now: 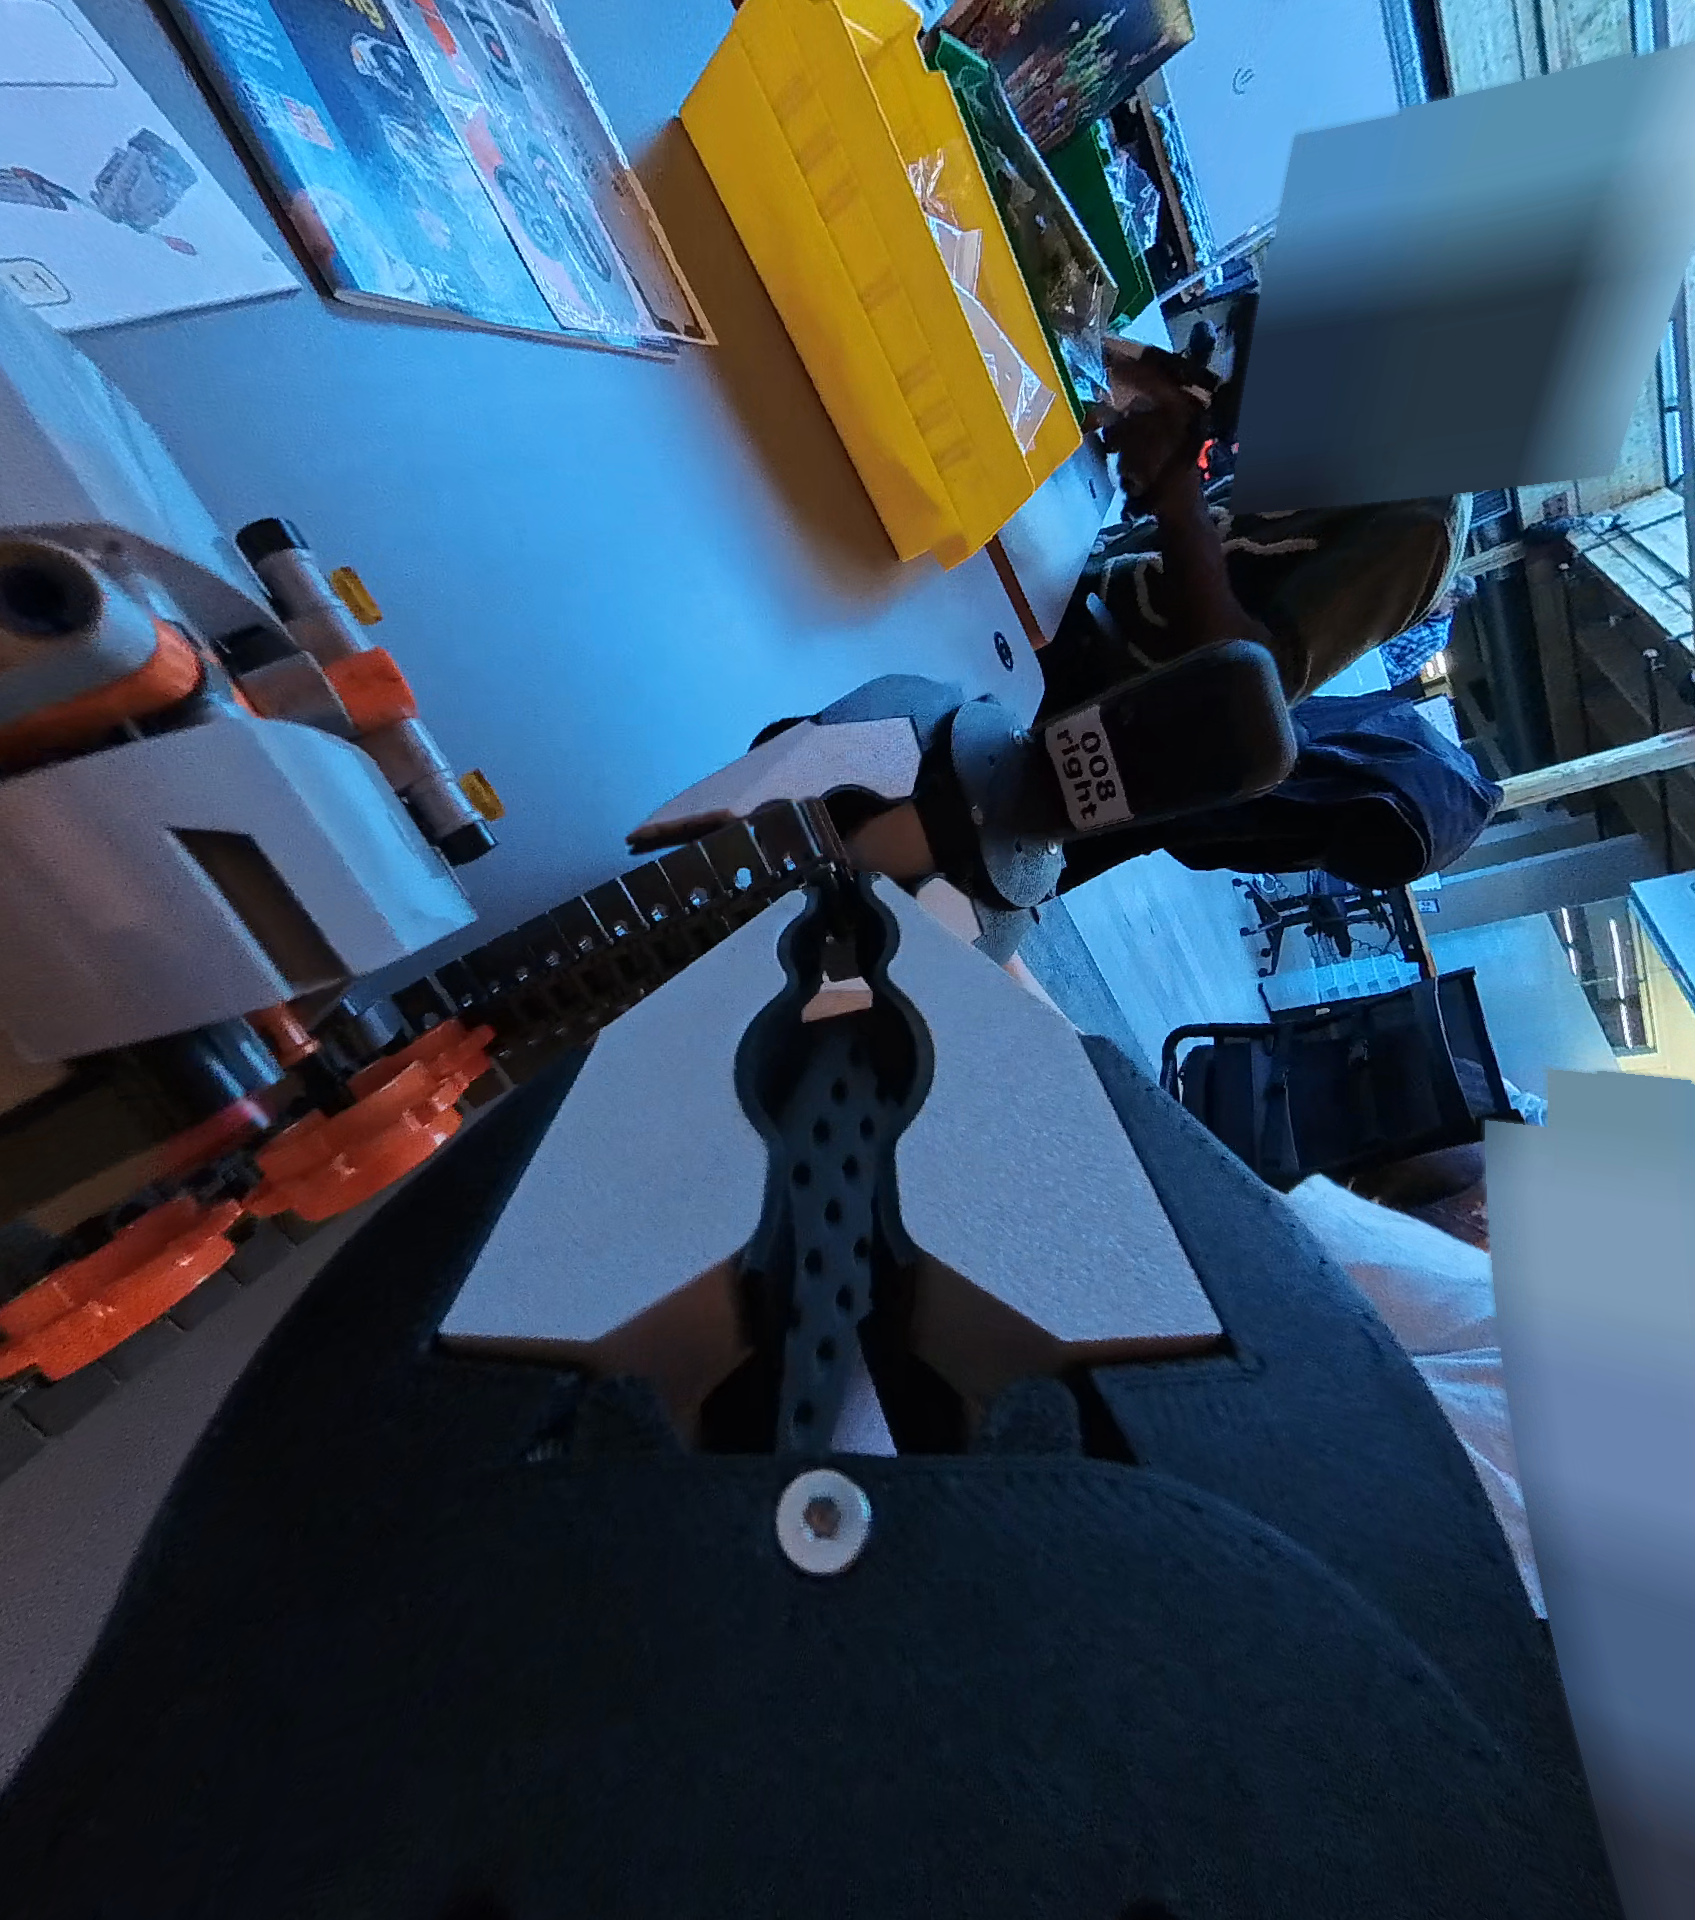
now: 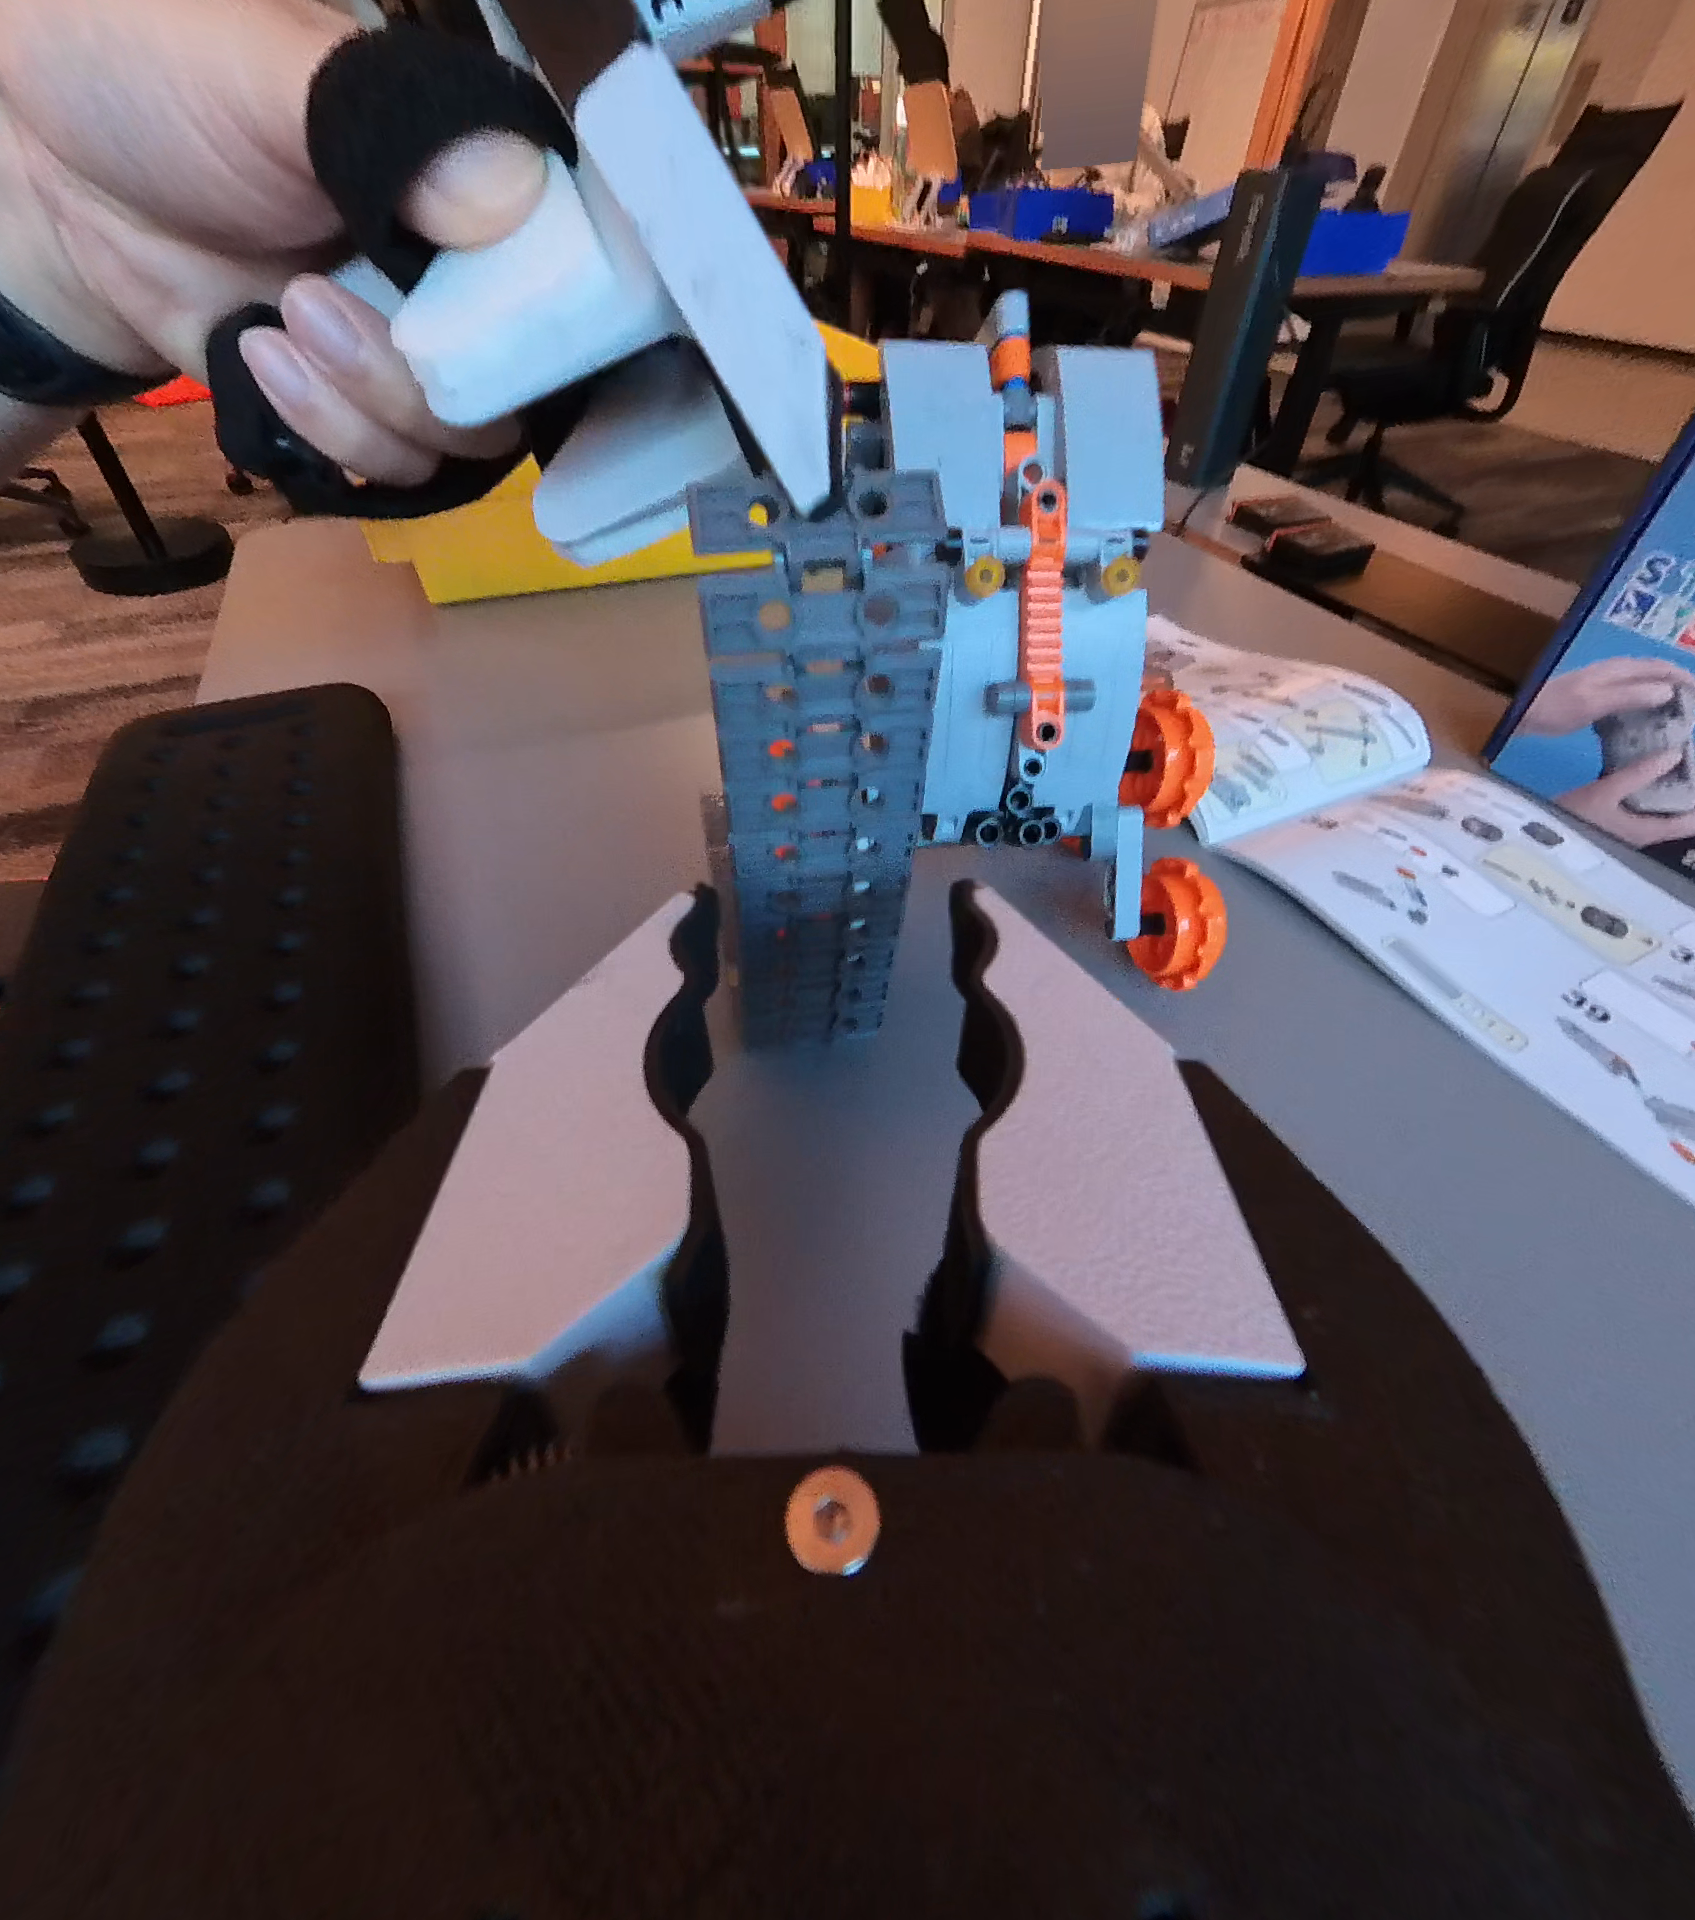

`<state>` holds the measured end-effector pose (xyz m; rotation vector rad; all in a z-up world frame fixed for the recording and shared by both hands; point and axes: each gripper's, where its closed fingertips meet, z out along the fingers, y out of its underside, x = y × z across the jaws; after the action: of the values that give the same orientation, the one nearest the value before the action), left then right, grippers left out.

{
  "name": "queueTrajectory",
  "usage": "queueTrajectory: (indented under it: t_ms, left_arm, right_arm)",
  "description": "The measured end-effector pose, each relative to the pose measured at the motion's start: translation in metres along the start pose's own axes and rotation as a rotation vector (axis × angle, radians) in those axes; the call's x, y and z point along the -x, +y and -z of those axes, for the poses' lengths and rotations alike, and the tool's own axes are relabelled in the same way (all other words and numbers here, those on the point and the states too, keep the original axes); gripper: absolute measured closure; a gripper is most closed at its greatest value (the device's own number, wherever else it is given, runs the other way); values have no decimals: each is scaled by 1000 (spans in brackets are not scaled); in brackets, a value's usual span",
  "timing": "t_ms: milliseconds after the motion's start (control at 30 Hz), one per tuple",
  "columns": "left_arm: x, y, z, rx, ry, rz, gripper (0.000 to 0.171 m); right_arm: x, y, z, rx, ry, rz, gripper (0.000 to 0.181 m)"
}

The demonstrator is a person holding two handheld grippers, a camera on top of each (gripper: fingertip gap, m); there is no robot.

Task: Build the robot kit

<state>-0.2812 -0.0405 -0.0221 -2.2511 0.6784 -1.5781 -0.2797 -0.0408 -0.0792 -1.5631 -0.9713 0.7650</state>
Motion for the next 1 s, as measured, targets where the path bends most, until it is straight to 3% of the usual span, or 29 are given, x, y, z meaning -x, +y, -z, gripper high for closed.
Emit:
queueTrajectory:
  t_ms: [233,600,1000]
  left_arm:
    - [3,-1,8,-10,25,7,169]
    - [11,-1,21,-25,23,10,169]
    - [20,1,37,-59,25,31,169]
  right_arm:
    - [1,14,-10,73,-4,-49,156]
    - [8,28,-27,163,-37,5,168]
    - [8,26,-35,162,-71,-37,168]
